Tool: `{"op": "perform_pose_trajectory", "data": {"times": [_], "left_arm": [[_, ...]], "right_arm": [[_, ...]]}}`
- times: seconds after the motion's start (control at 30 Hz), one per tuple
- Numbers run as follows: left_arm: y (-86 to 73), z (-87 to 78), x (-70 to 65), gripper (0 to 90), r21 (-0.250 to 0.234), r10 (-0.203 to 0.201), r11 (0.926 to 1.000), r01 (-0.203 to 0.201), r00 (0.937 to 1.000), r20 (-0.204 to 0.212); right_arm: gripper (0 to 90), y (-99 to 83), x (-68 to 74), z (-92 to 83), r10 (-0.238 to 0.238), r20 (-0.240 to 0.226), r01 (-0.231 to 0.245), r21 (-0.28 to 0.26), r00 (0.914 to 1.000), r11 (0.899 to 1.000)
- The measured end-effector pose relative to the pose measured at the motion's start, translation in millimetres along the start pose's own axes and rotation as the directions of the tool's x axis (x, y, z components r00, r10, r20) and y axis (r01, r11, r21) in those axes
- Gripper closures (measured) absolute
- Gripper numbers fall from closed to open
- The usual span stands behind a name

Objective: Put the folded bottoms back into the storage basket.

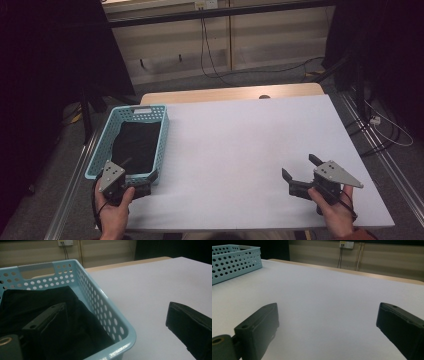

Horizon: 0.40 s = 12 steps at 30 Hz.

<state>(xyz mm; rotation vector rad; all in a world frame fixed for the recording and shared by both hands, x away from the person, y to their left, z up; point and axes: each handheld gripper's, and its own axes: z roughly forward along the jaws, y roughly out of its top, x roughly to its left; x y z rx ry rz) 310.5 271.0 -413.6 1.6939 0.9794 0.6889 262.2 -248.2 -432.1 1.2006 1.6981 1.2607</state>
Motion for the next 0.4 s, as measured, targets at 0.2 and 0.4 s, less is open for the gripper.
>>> {"op": "perform_pose_trajectory", "data": {"times": [0.2,0.4], "left_arm": [[0.8,-1.7,2.1,4.2,-0.016,-0.023,0.9996,0.023,0.9997,0.000],[0.0,1.6,-0.5,4.3,0.004,-0.006,1.0000,0.006,0.9999,0.012]], "right_arm": [[4.0,0.1,3.6,4.7,0.005,-0.012,-0.006,-0.007,0.9999,1.000],[3.7,1.2,6.1,8.6,0.016,-0.025,-0.017,-0.006,0.9996,1.000]]}}
